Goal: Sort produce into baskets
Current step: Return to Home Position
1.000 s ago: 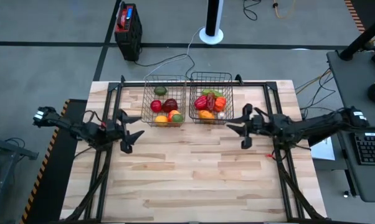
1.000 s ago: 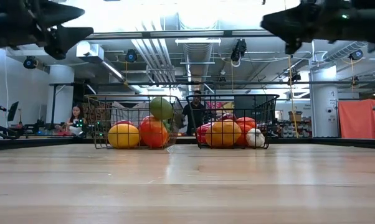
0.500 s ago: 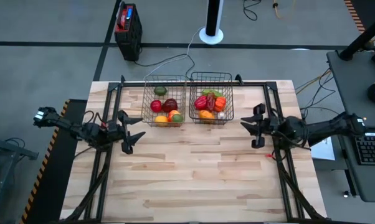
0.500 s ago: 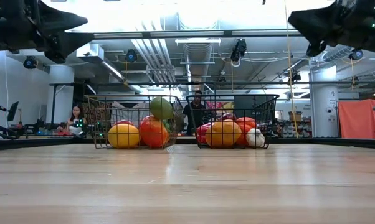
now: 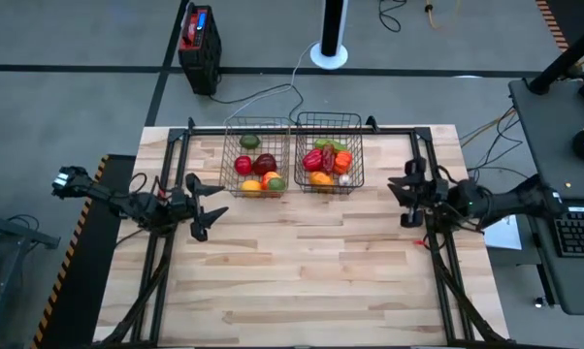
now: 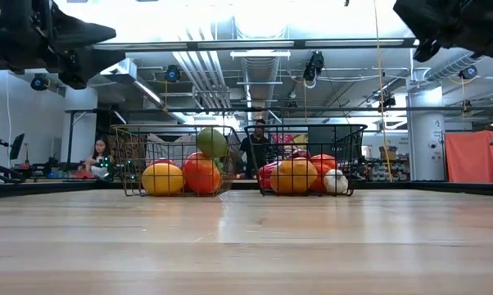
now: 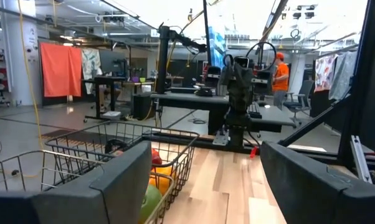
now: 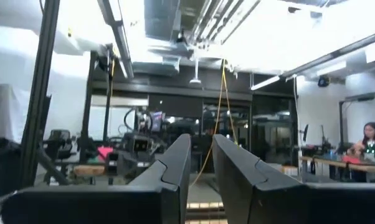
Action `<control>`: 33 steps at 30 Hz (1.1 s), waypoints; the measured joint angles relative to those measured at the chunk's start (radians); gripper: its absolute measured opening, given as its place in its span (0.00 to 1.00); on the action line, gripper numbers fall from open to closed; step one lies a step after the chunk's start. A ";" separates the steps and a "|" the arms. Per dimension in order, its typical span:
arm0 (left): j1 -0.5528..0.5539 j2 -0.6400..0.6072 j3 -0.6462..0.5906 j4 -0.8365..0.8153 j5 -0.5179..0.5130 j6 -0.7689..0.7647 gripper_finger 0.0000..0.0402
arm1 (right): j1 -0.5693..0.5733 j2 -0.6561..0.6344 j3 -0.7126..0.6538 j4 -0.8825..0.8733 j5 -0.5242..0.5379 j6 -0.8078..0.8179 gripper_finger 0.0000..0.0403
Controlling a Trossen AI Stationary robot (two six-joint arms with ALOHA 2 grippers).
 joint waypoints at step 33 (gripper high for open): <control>0.000 0.024 -0.005 -0.036 0.000 -0.056 0.71 | 0.000 -0.081 -0.002 -0.515 0.018 0.364 0.17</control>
